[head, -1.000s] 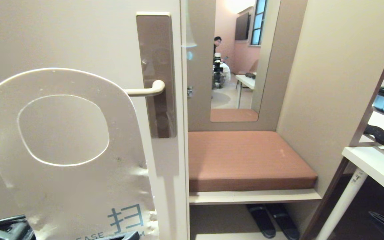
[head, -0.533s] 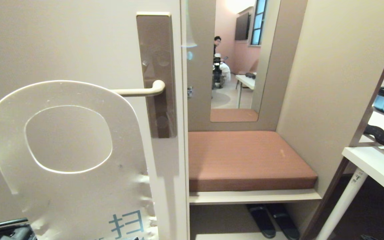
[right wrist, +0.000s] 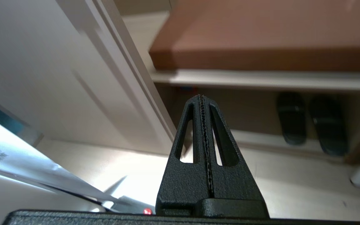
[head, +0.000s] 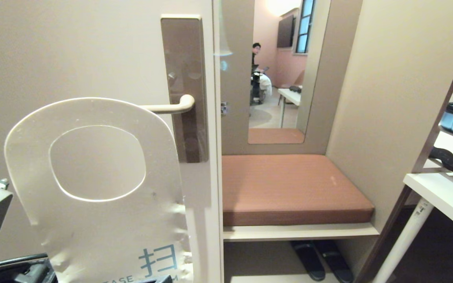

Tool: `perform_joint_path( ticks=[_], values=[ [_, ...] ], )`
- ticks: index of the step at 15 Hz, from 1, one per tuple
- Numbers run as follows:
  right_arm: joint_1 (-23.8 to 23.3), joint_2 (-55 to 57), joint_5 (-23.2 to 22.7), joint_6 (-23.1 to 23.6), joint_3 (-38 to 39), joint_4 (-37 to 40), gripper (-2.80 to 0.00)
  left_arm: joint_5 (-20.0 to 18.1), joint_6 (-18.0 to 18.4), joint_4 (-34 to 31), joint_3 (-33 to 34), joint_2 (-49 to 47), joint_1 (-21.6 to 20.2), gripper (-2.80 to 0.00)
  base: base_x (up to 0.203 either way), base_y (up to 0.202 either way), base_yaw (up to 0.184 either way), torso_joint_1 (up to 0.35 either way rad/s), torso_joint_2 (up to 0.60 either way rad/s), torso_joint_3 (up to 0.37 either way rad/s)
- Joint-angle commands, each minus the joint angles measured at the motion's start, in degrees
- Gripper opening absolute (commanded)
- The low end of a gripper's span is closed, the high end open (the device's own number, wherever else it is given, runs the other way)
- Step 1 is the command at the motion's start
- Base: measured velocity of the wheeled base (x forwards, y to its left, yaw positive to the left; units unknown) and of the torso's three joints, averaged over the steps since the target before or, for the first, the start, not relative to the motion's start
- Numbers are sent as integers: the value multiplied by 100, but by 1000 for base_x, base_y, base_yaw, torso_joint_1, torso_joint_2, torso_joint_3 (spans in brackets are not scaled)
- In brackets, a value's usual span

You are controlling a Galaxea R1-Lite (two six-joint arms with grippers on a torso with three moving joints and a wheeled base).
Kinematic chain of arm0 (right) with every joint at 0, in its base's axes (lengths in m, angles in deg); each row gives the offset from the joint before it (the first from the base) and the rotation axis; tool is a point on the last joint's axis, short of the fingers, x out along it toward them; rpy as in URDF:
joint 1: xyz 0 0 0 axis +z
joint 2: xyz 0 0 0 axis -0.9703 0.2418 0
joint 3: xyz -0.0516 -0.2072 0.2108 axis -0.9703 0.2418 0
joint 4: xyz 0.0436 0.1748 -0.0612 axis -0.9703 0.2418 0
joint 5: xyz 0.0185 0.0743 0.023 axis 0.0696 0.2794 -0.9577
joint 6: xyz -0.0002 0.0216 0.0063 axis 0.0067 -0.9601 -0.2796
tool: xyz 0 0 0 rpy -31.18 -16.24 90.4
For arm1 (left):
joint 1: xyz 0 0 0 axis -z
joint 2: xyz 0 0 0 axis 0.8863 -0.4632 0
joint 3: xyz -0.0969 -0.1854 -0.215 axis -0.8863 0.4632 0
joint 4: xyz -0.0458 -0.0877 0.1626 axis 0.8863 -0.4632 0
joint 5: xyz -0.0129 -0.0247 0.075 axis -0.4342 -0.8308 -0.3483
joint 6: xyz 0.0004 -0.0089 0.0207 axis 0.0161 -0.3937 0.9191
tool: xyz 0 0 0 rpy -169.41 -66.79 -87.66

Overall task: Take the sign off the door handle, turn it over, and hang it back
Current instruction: Hang the sign back with the other side facing out

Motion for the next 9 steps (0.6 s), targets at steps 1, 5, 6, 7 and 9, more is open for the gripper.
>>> perform_joint_path(
  ticks=[1,5,6,7,9],
  values=[
    [45,-648,70,403,-29,99,-280,-7,0,33,-79,-133,0,-280,0,0,0,0,0,0],
    [53,-661,870,2147,9,478,-280,53,30,42,-224,-229,-8,-280,0,0,0,0,0,0],
    [53,-661,780,2263,9,699,-280,64,30,42,-253,-238,-8,-280,0,0,0,0,0,0],
    [61,-661,682,2324,-25,886,-280,67,30,50,-290,-247,-8,-280,0,0,0,0,0,0],
    [62,-661,682,2258,-25,868,-280,133,30,50,-304,-235,-8,-280,0,0,0,0,0,0]
  ],
)
